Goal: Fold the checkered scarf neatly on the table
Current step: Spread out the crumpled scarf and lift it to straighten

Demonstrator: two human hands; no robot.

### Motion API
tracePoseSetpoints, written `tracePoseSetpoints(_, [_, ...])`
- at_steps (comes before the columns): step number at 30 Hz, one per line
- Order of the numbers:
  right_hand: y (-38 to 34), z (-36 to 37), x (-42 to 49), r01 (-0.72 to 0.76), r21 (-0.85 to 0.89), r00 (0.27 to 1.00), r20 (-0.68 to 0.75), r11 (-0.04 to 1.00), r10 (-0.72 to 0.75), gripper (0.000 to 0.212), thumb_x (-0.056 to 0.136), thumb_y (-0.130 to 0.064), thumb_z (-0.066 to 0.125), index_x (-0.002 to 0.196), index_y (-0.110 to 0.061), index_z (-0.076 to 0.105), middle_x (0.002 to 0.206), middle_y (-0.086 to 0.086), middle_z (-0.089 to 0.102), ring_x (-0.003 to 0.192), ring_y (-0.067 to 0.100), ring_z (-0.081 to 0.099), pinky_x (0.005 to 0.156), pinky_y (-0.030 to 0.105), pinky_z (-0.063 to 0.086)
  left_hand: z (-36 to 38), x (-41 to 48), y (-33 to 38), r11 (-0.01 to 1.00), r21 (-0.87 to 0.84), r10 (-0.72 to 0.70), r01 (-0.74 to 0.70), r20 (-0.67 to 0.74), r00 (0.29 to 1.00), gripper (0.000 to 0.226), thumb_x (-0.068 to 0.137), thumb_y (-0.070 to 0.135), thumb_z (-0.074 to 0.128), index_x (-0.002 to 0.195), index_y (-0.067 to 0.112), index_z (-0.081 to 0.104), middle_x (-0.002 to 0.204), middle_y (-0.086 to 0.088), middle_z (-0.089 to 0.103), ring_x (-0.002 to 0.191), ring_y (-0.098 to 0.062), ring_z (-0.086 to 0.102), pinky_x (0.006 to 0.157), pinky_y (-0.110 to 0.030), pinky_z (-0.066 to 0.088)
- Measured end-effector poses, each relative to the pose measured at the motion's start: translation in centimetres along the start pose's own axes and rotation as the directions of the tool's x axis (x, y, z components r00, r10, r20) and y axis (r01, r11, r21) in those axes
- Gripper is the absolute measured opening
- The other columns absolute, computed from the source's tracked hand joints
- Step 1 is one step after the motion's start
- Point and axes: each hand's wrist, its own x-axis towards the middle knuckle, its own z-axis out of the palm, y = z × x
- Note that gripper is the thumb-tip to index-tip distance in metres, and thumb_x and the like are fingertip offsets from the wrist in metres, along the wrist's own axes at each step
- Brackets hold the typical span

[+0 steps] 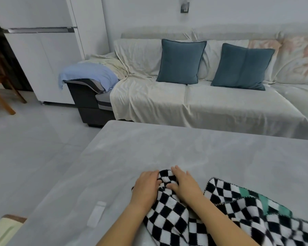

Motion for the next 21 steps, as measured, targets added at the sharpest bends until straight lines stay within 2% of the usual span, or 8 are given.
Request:
tracePoseSetpoints(2, [-0.2,-0.1,0.0,0.0,0.143,0.999,-0.041,0.99,0.005,0.072,0.083,-0.03,0.066,0.145,-0.023,0.029,0.156,0.002,0.016,0.136,0.02,0.032,0.111,0.032,0.027,0.0,0.1,0.1,0.996,-0.071,-0.058,0.054,-0.053,0.997,0.033,0.096,0.029,0.049,0.127,0.02,0.052,0.12,0.005,0.057,0.117,-0.015,0.046,0.097,-0.025,0.037])
tracePoseSetpoints(4, [-0.4,-0.1,0.2,0.008,0.185,0.999,-0.046,0.983,0.001,0.072,0.08,-0.026,0.071,0.142,-0.022,0.036,0.156,0.004,0.018,0.13,0.018,0.042,0.107,0.029,0.033,-0.2,0.3,0.2,0.99,-0.117,-0.092,0.08,-0.096,0.991,0.034,0.093,0.03,0.054,0.125,0.018,0.055,0.118,0.005,0.057,0.116,-0.013,0.047,0.095,-0.02,0.034])
tracePoseSetpoints(7, [-1.0,-0.3,0.3,0.027,0.255,0.994,-0.112,0.967,0.002,0.055,0.078,-0.024,0.072,0.129,-0.018,0.054,0.152,0.006,0.029,0.118,0.017,0.053,0.099,0.023,0.037,-1.1,0.4,0.5,0.986,-0.152,-0.093,0.071,-0.144,0.985,0.016,0.092,0.028,0.056,0.098,0.018,0.067,0.093,0.007,0.056,0.093,-0.01,0.053,0.078,-0.019,0.036])
tracePoseSetpoints(10, [-2.0,-1.1,0.4,0.061,0.351,0.982,-0.188,0.934,0.006,0.034,0.076,-0.027,0.074,0.109,-0.023,0.067,0.14,0.003,0.048,0.119,0.015,0.051,0.09,0.019,0.037,-2.8,0.5,0.9,0.97,-0.234,-0.12,0.069,-0.21,0.97,0.014,0.09,0.025,0.058,0.081,0.019,0.066,0.077,0.011,0.058,0.074,-0.004,0.053,0.067,-0.019,0.039])
tracePoseSetpoints(13, [-3.6,-2.1,0.7,-0.02,0.462,0.995,-0.076,0.887,0.061,0.06,0.069,-0.042,0.078,0.121,-0.025,0.054,0.114,-0.003,0.059,0.111,0.014,0.053,0.084,0.022,0.042,-5.2,0.5,1.5,0.932,-0.355,-0.165,0.077,-0.227,0.96,0.014,0.088,0.024,0.061,0.076,0.021,0.067,0.069,0.009,0.064,0.068,-0.005,0.057,0.065,-0.023,0.045])
tracePoseSetpoints(16, [-5.1,-3.6,0.5,-0.137,0.576,0.989,0.04,0.806,0.14,0.083,0.061,-0.053,0.08,0.128,-0.016,0.049,0.12,0.003,0.058,0.11,0.02,0.057,0.094,0.034,0.046,-7.9,0.0,2.2,0.907,-0.418,-0.174,0.05,-0.263,0.949,0.01,0.088,0.025,0.063,0.08,0.023,0.069,0.072,0.012,0.067,0.072,-0.001,0.059,0.066,-0.019,0.045])
tracePoseSetpoints(19, [-6.5,-6.0,-0.8,-0.167,0.712,0.986,0.123,0.682,0.113,0.068,0.052,-0.052,0.083,0.098,-0.004,0.069,0.09,0.008,0.073,0.083,0.022,0.069,0.078,0.036,0.056,-10.5,-0.9,3.1,0.893,-0.451,-0.175,0.019,-0.306,0.936,0.009,0.087,0.024,0.064,0.08,0.024,0.069,0.073,0.012,0.067,0.073,-0.001,0.059,0.067,-0.019,0.046])
tracePoseSetpoints(21, [-7.7,-7.7,-1.9,-0.115,0.789,0.993,0.091,0.603,0.071,0.046,0.061,-0.033,0.085,0.092,-0.002,0.07,0.085,0.012,0.074,0.082,0.027,0.07,0.073,0.038,0.057,-12.0,-1.7,3.5,0.888,-0.459,-0.176,0.005,-0.329,0.928,0.01,0.087,0.025,0.064,0.078,0.026,0.068,0.072,0.012,0.067,0.072,-0.001,0.059,0.066,-0.019,0.046])
